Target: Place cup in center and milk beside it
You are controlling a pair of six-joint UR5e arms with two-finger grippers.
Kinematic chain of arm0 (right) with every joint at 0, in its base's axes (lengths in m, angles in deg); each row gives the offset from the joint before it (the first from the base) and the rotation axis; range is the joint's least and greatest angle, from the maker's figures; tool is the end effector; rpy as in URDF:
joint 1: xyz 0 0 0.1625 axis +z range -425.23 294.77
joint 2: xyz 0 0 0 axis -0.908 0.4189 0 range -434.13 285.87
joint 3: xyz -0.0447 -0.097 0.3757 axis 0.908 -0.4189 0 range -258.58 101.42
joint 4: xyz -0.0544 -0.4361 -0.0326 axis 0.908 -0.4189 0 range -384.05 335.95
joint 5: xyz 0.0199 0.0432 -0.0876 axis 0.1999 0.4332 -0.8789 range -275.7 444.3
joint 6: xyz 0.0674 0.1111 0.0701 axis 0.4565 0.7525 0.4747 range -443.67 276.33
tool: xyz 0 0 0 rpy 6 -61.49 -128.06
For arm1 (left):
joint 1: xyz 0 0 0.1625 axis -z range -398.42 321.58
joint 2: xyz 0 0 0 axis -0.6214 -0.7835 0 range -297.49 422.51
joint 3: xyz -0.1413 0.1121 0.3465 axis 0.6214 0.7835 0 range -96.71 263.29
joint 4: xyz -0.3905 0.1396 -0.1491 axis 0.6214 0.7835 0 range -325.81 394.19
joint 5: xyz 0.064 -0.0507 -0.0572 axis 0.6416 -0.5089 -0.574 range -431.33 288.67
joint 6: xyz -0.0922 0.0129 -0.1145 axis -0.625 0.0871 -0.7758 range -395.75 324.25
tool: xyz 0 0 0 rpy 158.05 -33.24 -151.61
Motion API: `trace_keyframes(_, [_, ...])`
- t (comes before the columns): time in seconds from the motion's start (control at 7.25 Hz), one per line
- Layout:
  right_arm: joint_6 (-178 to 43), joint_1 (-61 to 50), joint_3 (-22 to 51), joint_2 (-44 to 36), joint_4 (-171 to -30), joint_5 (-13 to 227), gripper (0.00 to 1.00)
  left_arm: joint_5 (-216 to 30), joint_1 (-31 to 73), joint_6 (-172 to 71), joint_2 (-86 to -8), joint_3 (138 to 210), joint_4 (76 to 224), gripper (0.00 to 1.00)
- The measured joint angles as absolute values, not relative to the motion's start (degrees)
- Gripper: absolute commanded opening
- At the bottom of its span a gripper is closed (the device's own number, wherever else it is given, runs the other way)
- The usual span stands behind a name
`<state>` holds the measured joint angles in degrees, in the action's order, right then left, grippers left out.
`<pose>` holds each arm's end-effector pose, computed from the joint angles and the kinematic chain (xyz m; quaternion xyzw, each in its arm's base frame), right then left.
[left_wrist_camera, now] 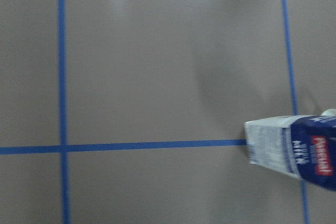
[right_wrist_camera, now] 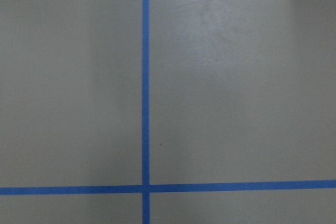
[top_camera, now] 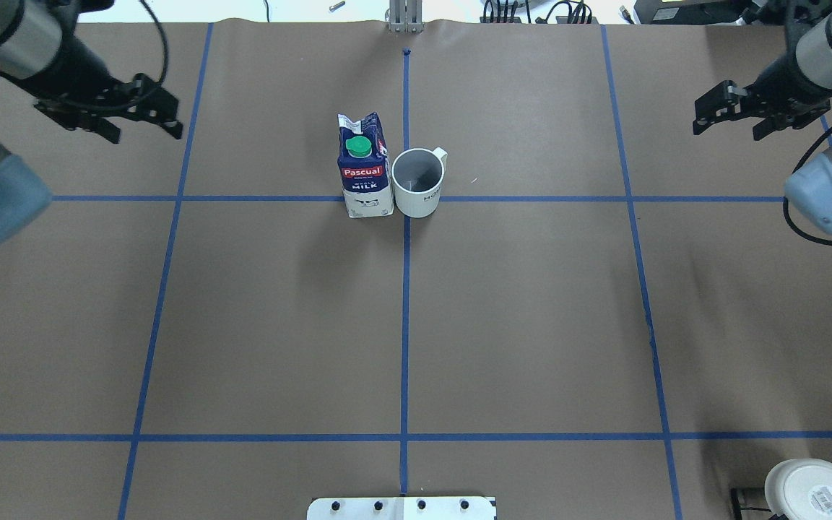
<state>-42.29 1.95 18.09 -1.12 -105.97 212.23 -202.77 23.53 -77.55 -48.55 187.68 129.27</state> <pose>-0.2108 -0.6109 0.4141 0.0530 -0.4022 0.0591 0.9121 0.2650 -0.5729 0.3028 0.0756 0.4576 0.0167 0.8858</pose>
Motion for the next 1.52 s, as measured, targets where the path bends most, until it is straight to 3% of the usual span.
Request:
trace_keyframes(0.55, [-69.88, 15.96, 17.43, 4.63, -118.0, 215.22, 1.0, -203.2, 41.54, -46.07, -29.2, 185.24, 130.03, 0.98])
trace_keyframes(1.1, [-75.91, 22.18, 17.13, 13.6, -119.46, 218.18, 1.0, -202.93, 47.98, -43.36, -26.14, 176.82, 130.05, 0.98])
trace_keyframes(1.52, [-75.94, 24.71, 16.9, 17.24, -119.04, 223.17, 1.0, -203.29, 50.42, -43.23, -25.85, 176.12, 129.65, 0.98])
